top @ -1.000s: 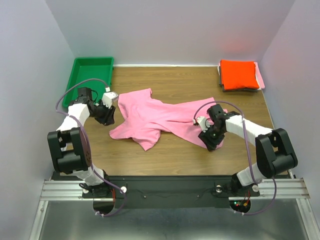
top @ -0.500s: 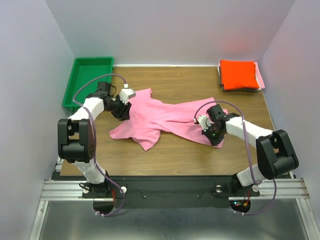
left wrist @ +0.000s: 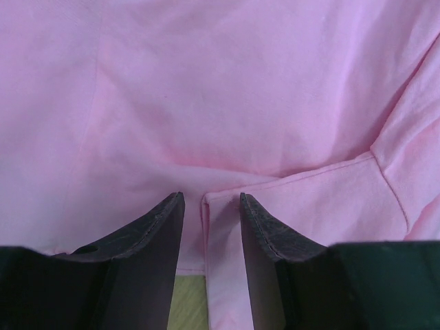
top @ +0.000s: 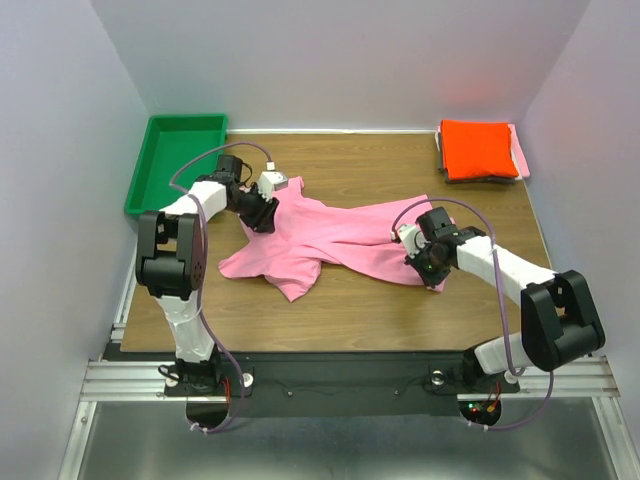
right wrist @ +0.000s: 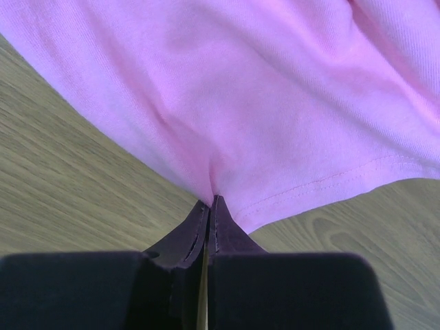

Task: Fold and stack the t-shirts
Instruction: Flatten the tshirt out

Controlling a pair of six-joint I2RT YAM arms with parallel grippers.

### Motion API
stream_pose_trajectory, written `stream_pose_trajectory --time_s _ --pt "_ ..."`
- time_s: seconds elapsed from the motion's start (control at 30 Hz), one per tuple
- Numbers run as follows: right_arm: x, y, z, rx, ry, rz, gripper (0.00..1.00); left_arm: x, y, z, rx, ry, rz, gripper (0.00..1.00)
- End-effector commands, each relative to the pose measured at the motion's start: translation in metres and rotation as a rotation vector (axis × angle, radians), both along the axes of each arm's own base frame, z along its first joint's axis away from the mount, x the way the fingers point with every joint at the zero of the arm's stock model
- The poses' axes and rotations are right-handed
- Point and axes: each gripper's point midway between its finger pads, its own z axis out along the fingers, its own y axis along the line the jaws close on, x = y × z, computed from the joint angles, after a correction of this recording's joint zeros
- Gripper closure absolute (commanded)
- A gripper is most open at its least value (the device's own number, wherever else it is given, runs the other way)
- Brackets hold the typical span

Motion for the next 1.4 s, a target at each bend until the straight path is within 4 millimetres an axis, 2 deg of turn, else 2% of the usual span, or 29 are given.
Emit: stream_pose_trajectory --time_s 0.0,0.23,0.4,0.5,0.57,0.7,0.8,0.83,0.9,0.97,1.1,1.13,1.17,1.2,1.23,1.3,1.33,1.37 --pt "0.016 0.003 0.013 0.007 -0.078 -0.012 0.99 -0.004 -0.004 0.007 -0.012 0.005 -0.019 0.51" --pt "0.017 0.003 0.009 -0.001 -0.065 -0.009 0.99 -0.035 -0.009 0.006 -0.052 0.059 -0.071 0.53" --pt "0.018 0.003 0.007 -0.002 -0.058 -0.008 0.99 -0.043 -0.011 0.007 -0.067 0.082 -0.086 0.54" --pt "0.021 0.002 0.01 -0.004 -0.069 -0.014 0.99 -0.042 -0.011 0.01 -0.063 0.067 -0.088 0.62" --pt "0.023 0.002 0.013 -0.004 -0.081 -0.015 0.99 -0.038 -0.011 0.018 -0.065 0.045 -0.084 0.71" --pt "0.028 -0.002 0.021 -0.011 -0.113 -0.028 0.99 -0.029 -0.009 0.041 -0.062 -0.023 -0.061 0.89" --pt "0.035 -0.008 0.032 -0.014 -0.156 -0.049 0.99 -0.019 -0.005 0.067 -0.05 -0.104 -0.024 1.0" --pt "0.039 -0.012 0.037 -0.015 -0.173 -0.061 0.99 -0.014 -0.004 0.085 -0.052 -0.155 -0.016 1.0" --pt "0.047 -0.012 0.053 -0.003 -0.221 -0.067 0.99 -0.011 -0.002 0.106 -0.049 -0.204 0.004 1.0" --pt "0.057 -0.021 0.068 -0.024 -0.276 -0.088 0.99 -0.004 0.0 0.13 -0.043 -0.26 0.025 1.0" --pt "0.088 -0.039 0.117 -0.027 -0.419 -0.142 0.99 0.015 0.014 0.194 -0.034 -0.435 0.127 1.0" --pt "0.1 -0.041 0.14 -0.014 -0.476 -0.152 0.99 0.019 0.016 0.208 -0.043 -0.462 0.162 1.0" --pt "0.106 -0.051 0.151 -0.019 -0.506 -0.178 1.0 0.027 0.021 0.232 -0.047 -0.529 0.193 1.0" --pt "0.114 -0.055 0.165 -0.022 -0.547 -0.176 0.99 0.029 0.023 0.247 -0.056 -0.563 0.212 1.0" --pt "0.124 -0.063 0.189 -0.022 -0.608 -0.195 0.99 0.032 0.024 0.275 -0.075 -0.627 0.234 1.0" --pt "0.136 -0.069 0.213 -0.032 -0.676 -0.19 0.99 0.033 0.028 0.305 -0.088 -0.697 0.271 1.0" --pt "0.146 -0.072 0.235 -0.034 -0.738 -0.196 0.99 0.036 0.03 0.329 -0.108 -0.752 0.298 1.0" --pt "0.149 -0.075 0.246 -0.042 -0.762 -0.198 0.99 0.036 0.031 0.343 -0.116 -0.786 0.307 1.0"
